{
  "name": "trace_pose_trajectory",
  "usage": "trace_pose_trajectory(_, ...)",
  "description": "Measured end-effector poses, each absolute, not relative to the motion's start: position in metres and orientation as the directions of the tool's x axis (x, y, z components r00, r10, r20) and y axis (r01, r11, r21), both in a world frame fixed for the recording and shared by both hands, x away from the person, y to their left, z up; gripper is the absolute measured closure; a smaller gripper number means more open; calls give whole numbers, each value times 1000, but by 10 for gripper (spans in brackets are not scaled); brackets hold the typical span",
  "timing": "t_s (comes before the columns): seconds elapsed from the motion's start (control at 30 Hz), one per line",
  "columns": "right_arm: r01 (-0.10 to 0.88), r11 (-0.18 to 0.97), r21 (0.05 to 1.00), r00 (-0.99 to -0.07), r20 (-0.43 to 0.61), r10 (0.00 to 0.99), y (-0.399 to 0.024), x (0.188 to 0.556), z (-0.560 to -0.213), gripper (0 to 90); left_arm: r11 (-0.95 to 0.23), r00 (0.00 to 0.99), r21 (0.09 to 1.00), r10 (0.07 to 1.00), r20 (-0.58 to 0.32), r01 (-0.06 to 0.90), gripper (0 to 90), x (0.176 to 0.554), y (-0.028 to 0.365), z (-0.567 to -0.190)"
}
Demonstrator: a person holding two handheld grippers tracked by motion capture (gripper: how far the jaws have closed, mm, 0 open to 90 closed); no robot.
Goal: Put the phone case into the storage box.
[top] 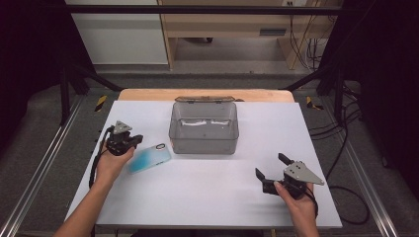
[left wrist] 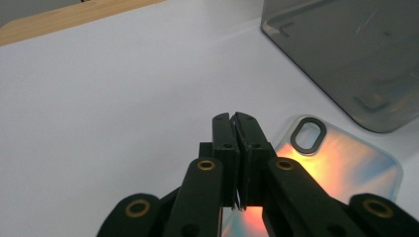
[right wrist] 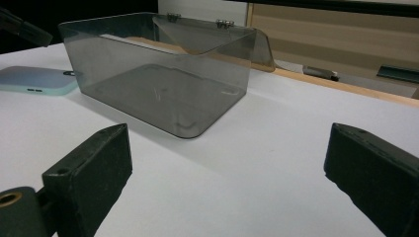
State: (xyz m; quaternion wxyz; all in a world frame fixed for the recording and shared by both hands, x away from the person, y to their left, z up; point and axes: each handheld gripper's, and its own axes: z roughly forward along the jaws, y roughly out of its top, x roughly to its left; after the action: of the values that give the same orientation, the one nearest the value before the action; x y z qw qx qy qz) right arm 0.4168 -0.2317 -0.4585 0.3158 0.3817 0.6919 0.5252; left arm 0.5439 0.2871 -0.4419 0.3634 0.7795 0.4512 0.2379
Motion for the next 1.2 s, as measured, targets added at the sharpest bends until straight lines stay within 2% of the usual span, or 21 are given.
trace_pose_trajectory(0.4,204,171,964,-513,-44,857,-231,417,-460,47,-393,518,743,852,74,541,898,560,286,-458)
trace_pose_trajectory(0.9,210,177,962,-513,-46,857,-230,417,-460,47,-380,535,728,845,21,571,898,567,284,-469)
trace_pose_trajectory(1.2,214,179,960,-516,-44,855,-230,417,-461,47,-413,563,704,826,22,578,897,567,278,-473)
